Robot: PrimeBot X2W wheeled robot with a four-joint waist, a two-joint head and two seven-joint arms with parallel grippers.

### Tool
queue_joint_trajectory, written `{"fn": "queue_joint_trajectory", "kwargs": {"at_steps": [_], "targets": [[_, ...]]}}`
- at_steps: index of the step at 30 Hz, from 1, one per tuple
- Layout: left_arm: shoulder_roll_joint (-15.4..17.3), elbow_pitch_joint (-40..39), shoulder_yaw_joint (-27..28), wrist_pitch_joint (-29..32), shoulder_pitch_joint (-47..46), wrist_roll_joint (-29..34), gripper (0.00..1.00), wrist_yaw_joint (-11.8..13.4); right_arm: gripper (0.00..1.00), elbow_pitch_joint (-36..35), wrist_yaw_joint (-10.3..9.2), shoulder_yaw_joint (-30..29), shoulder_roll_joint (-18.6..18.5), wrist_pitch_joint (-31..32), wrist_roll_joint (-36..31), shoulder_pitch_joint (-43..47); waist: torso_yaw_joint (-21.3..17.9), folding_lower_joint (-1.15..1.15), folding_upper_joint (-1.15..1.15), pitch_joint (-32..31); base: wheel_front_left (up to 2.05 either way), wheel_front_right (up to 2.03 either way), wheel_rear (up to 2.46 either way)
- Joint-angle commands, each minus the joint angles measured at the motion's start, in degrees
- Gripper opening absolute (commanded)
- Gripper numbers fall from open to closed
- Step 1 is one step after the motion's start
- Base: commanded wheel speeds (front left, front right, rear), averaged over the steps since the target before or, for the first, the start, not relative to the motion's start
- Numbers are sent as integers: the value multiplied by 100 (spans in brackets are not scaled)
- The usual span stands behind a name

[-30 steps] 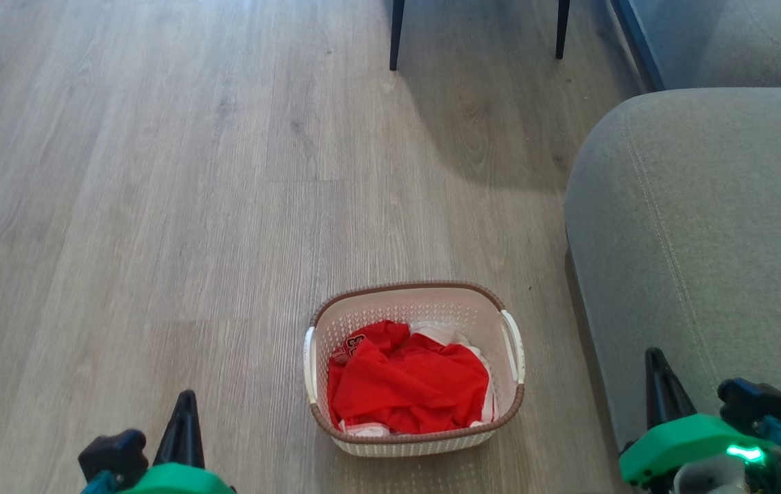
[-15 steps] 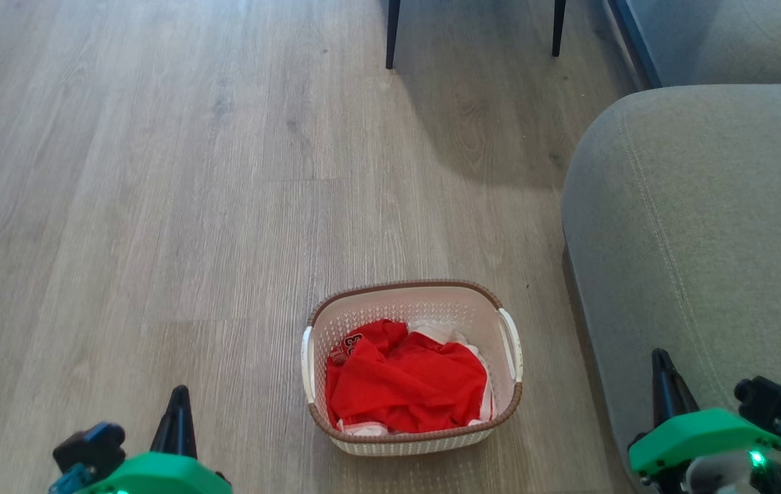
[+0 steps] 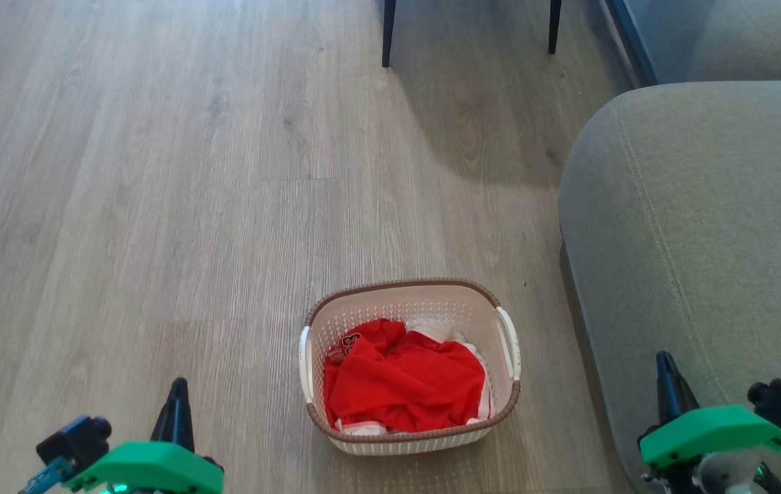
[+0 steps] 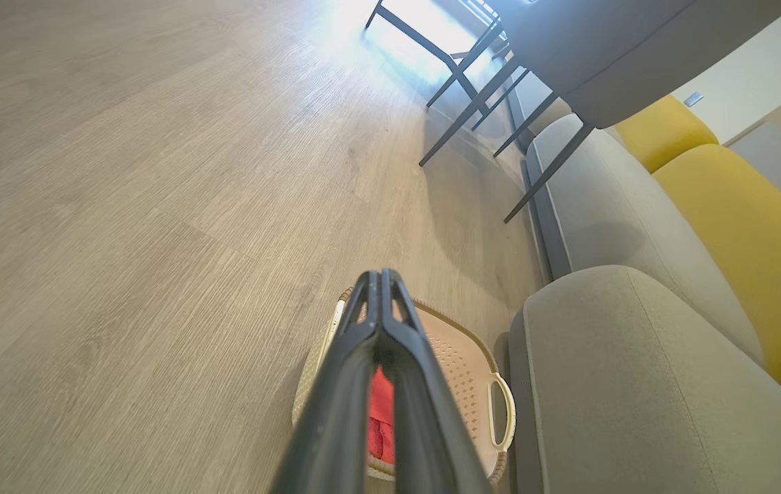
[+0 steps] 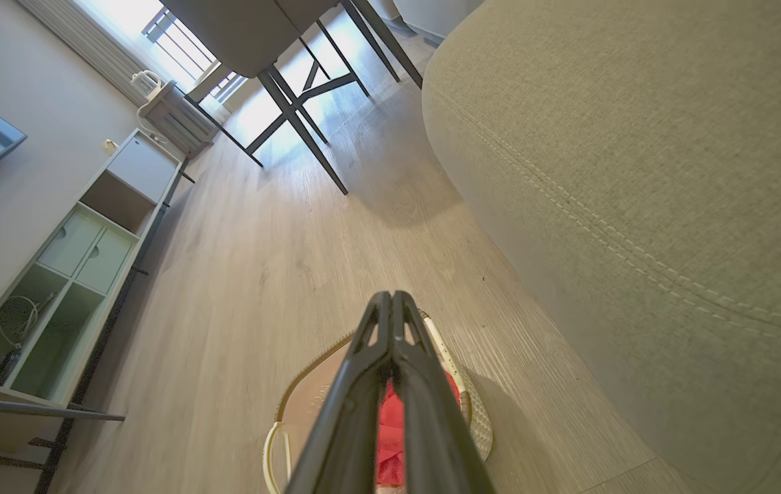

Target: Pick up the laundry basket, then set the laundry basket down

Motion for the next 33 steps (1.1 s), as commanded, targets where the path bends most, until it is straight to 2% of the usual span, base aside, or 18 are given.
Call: {"fn": "queue_joint_trajectory", "kwargs": {"at_steps": [1, 33], "targets": [[68, -162, 157, 18, -341, -144, 0, -60, 0, -168, -4, -10, -87, 34, 141, -349, -3, 0, 0, 1, 0, 0, 0], [78, -79, 470, 526, -697, -2196, 0, -333, 0, -137, -6, -214, -105, 539, 2082, -548, -89, 0, 0, 39, 0, 0, 0]]}}
